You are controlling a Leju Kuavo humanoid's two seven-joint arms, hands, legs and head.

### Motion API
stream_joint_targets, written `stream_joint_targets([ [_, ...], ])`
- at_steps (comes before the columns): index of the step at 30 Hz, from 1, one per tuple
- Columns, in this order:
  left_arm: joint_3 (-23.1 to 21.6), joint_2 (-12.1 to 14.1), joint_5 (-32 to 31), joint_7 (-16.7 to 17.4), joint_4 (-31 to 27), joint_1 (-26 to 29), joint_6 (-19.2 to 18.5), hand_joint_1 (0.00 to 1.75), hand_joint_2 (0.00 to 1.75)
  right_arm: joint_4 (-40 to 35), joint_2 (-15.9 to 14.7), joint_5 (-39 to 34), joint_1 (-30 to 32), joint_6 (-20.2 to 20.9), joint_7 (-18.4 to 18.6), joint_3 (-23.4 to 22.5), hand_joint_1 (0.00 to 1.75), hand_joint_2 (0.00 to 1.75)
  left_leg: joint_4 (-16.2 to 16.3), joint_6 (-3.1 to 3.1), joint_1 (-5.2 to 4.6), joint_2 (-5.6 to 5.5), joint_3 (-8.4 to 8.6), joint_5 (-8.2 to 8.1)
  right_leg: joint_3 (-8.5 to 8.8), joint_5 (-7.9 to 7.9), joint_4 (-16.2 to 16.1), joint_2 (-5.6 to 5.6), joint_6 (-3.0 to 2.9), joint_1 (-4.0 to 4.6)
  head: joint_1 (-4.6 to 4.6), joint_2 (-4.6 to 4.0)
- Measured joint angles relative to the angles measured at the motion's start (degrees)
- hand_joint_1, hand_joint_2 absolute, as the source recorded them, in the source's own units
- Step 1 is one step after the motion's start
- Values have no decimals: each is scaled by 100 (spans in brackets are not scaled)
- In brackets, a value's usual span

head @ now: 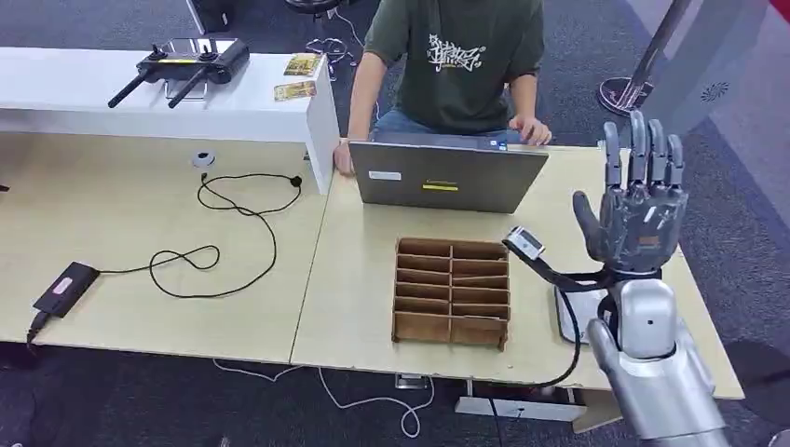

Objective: Pass the card to the sensor for recognition and then transmit it.

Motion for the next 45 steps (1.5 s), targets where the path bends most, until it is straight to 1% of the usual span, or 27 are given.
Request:
stream_joint_targets([
  [5,101,0,61,-83,0,85,0,0,0,-638,0,0,605,-20,-2,-308,0,175,0,0,0,-3,-3,-1,1,-1,0,-5,1,0,0,0],
  [11,208,-9,116,-155,2,145,0,0,0,-1294,2,0,1184,85,-35,-566,0,175,-1,0,0,-3,-4,-2,1,-4,0,-6,1,0,2,0],
  [15,295,-11,151,-190,2,202,0,0,0,-1648,0,0,1527,262,-68,-710,0,175,-1,0,0,-1,-3,-2,0,-4,0,-3,1,0,2,0],
  [20,385,-11,172,-249,7,251,0,0,0,-2030,0,0,1961,443,-17,-819,0,175,-1,2,0,-1,-3,-4,0,-4,0,-3,2,0,2,0],
  [25,468,-17,192,-308,24,293,0,0,0,-2333,2,0,2417,553,-68,-835,0,175,-2,2,0,-2,-5,-5,0,-6,-1,-5,2,0,0,0],
  [30,494,-20,203,-363,52,313,0,0,0,-2613,24,0,2830,734,0,-830,0,175,-3,1,0,-1,-5,-7,0,-7,-1,-4,1,0,2,0],
  [33,496,-22,205,-398,77,324,0,0,0,-2760,46,0,3056,973,79,-822,0,175,-3,1,0,-1,-5,-7,0,-8,-1,-4,1,0,2,0],
  [37,590,-28,205,-431,101,339,0,0,0,-2920,48,0,3341,1366,282,-762,0,175,-3,1,0,-1,-5,-8,0,-8,-1,-4,0,0,2,0],
  [43,691,-52,197,-457,146,335,0,0,0,-3165,57,0,3698,1644,477,-531,0,175,-3,2,0,0,-5,-8,0,-9,-1,-4,0,0,2,0],
  [45,728,-59,188,-457,146,330,0,0,0,-3234,70,0,3773,1813,500,-439,0,175,-3,2,0,1,-4,-8,0,-9,-1,-3,0,0,2,0],
])
